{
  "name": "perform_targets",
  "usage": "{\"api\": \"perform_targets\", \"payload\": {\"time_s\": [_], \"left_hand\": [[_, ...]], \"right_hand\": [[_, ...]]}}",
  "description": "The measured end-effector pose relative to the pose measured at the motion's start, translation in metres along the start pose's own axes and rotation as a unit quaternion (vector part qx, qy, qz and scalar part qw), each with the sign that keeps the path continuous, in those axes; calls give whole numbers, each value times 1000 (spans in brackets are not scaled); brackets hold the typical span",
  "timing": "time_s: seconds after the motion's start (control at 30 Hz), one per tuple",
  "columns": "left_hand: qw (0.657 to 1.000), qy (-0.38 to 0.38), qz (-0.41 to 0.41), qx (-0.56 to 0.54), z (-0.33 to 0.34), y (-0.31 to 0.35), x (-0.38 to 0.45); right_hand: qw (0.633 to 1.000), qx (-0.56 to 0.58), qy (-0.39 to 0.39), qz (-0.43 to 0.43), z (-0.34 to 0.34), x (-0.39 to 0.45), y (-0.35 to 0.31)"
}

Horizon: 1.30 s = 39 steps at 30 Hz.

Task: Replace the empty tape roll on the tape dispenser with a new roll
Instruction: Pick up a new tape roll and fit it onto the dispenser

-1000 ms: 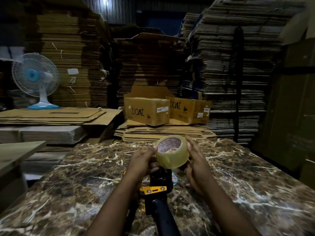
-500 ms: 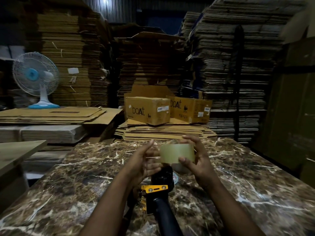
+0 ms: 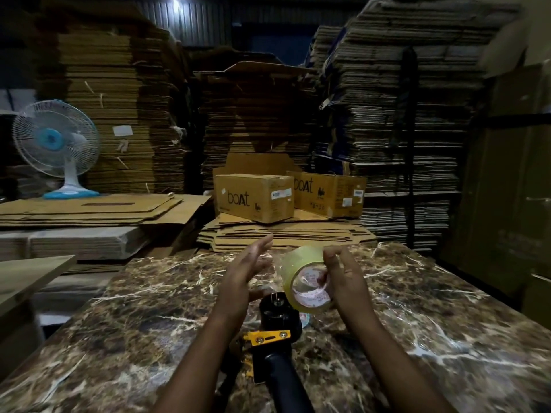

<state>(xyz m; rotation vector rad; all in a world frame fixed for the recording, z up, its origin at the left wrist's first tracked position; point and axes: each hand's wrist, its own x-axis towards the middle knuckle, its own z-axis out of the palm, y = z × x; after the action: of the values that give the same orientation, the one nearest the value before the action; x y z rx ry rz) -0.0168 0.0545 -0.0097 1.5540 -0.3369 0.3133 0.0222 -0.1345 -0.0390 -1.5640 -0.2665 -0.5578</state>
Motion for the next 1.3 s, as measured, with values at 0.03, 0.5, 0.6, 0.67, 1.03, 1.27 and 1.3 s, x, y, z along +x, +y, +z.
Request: {"api": "perform_targets", "payload": {"time_s": [0.03, 0.5, 0.6, 0.67, 1.03, 1.27, 1.3], "left_hand": [[999, -24, 22, 13, 0, 1, -2], [980, -125, 119, 100, 4, 0, -7], [981, -85, 131, 113, 1, -3, -5], [985, -67, 128, 95, -4, -3, -3], [974, -35, 150, 165, -8, -7, 3], [976, -7, 151, 159, -11, -12, 7], [978, -7, 140, 154, -11, -11, 7]], "right_hand": [[1000, 4, -3, 16, -1, 2, 3], [987, -28, -68, 146, -8, 5, -3], [982, -44, -92, 158, -8, 7, 2], [981, -41, -95, 165, -9, 6, 2], [968, 37, -115, 222, -14, 9, 8], [956, 122, -131, 232, -14, 8, 3], [954, 127, -138, 234, -14, 7, 2]]}}
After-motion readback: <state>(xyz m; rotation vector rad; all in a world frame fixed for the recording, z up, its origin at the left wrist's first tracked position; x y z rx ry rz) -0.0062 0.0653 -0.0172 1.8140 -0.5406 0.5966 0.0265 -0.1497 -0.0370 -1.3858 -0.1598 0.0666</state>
